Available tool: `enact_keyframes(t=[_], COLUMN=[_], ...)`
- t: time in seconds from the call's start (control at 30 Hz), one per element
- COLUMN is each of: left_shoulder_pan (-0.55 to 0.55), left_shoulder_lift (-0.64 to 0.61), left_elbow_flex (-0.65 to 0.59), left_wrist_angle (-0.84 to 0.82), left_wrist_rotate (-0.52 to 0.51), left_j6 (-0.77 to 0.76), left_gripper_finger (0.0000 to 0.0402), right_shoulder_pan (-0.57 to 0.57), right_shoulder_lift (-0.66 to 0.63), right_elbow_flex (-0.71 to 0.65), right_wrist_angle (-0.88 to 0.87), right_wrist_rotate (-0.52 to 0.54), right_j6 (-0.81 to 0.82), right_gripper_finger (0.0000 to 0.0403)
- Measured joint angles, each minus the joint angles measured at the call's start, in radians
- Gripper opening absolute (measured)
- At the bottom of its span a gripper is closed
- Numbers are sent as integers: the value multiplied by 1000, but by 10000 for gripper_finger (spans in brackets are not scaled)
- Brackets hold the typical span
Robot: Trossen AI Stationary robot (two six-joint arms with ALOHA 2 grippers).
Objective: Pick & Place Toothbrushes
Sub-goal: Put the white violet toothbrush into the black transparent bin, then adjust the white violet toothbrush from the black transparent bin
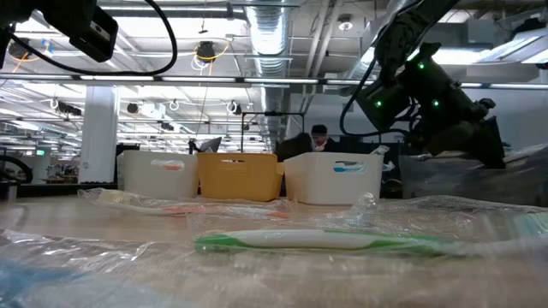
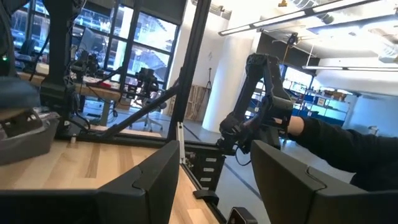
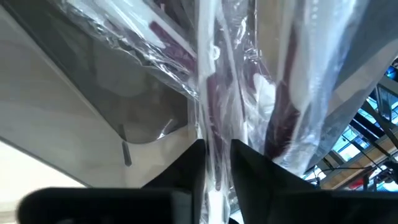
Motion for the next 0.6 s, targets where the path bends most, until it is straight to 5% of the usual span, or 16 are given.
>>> enact_keyframes(t=[0.37,0.6], left_shoulder_pan=[0,0], left_shoulder_lift=[0,0], left_elbow_flex=[0,0], left_wrist_angle=[1,1], left_wrist_rotate=[0,0], left_j6=[0,0], left_gripper_finger=[191,191], right_shoulder_pan=[56,90], right_shoulder_lift=[0,0], right_elbow_flex=[64,187], right_wrist_angle=[9,-109], right_wrist_rotate=[-3,19], right_j6=[2,2], right_gripper_finger=[120,114])
